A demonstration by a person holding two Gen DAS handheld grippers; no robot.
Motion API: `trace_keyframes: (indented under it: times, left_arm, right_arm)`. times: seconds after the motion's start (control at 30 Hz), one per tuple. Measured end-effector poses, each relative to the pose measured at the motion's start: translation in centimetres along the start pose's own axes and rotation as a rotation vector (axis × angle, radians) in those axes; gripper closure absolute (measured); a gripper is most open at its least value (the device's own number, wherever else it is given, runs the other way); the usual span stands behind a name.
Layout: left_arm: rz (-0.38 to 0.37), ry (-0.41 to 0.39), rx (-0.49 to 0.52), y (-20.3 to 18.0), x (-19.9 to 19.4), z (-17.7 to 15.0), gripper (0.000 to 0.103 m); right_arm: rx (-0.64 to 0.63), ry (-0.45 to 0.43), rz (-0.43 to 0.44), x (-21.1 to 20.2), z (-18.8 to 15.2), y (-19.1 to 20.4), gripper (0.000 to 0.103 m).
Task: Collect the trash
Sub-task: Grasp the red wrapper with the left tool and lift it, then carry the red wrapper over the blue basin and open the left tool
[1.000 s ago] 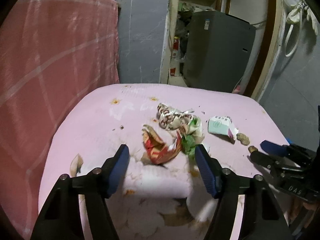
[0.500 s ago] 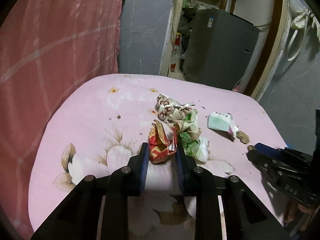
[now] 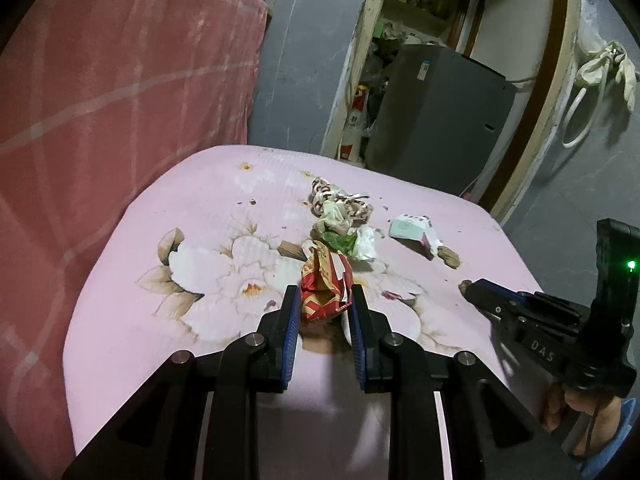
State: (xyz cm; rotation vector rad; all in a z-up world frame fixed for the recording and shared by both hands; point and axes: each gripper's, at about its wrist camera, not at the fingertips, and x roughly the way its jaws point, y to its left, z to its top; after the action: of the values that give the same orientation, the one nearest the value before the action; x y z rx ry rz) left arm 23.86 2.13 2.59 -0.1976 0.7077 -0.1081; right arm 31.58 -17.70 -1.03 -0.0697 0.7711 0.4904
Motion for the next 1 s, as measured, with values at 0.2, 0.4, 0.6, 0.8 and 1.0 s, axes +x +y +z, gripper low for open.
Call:
trace_keyframes:
  times: [0.2, 0.4, 0.6, 0.8, 1.0]
  left_arm:
    - [-0.024, -0.079, 0.067, -1.8, -2.5, -0.6, 0.083]
    - [-0.065, -0.226, 0.140, -4.8, -5.7, -0.9, 0.083]
    - [-0.104, -0.327, 0.180, -7.9, -7.2, 0.0, 0.083]
    - [-0.144, -0.361, 0.194, -9.9, -7.6, 0.8, 0.083]
    - [-0.210, -0.412, 0.214, -13.1, -8.1, 2.0, 0.083]
  right_arm:
    - [-0.040, -0.151, 0.007, -3.9, -0.7, 1.0, 0.095]
    - [-0.064, -0.362, -0.016, -9.1, -1.4, 0.8, 0.095]
    - [-0.035, -0.557, -0.034, -13.6, -1.6, -0.2, 0.095]
    - [0.006, -0.681, -0.075, -16.8, -2.4, -1.3, 0.095]
    - [0.047, -0.787, -0.178, -20.1, -3.4, -3.0, 0.095]
